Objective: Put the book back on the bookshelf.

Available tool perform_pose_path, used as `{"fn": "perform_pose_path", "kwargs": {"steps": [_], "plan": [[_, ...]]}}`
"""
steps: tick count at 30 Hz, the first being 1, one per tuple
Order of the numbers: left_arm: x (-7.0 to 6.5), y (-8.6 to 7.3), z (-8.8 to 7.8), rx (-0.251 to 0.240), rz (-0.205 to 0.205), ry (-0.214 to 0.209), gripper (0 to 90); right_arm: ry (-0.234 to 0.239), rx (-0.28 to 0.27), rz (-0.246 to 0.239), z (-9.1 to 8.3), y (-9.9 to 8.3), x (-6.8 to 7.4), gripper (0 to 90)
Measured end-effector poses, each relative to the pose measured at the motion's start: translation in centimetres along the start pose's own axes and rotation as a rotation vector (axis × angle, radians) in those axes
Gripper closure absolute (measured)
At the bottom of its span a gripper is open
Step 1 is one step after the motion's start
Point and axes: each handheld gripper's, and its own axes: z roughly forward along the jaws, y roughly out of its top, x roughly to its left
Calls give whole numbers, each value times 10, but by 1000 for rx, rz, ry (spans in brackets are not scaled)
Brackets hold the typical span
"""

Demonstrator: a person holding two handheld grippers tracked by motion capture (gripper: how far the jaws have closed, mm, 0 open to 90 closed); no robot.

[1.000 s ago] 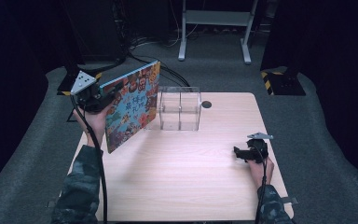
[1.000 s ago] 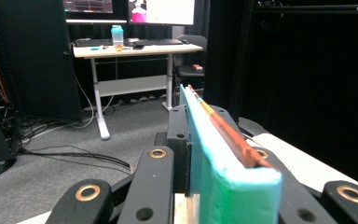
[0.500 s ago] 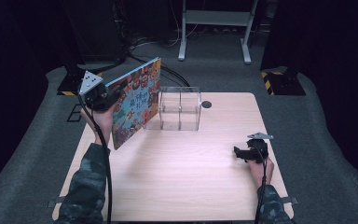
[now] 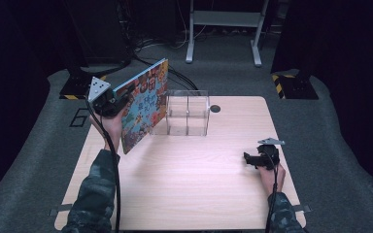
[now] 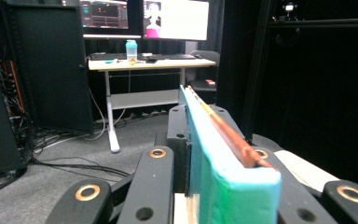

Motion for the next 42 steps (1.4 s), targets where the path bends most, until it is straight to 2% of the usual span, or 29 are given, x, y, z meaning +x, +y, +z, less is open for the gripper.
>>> {"fn": "perform_pose_path", "kwargs": {"steps": [11, 14, 19, 31, 42], "plan": [[-6, -13, 2, -46, -15, 10, 804, -1, -1, -1, 0, 0, 0, 128], [-10, -15, 3, -50, -4, 26, 804, -1, 0, 3, 0, 0, 0, 128], [-13, -20, 2, -71, -8, 42, 804, -1, 1, 3, 0, 0, 0, 129], [-12, -41, 3, -107, -33, 69, 804, -2, -1, 1, 0, 0, 0, 129], [-13, -49, 5, -128, -51, 83, 803, -3, 0, 2, 0, 0, 0, 129]]}}
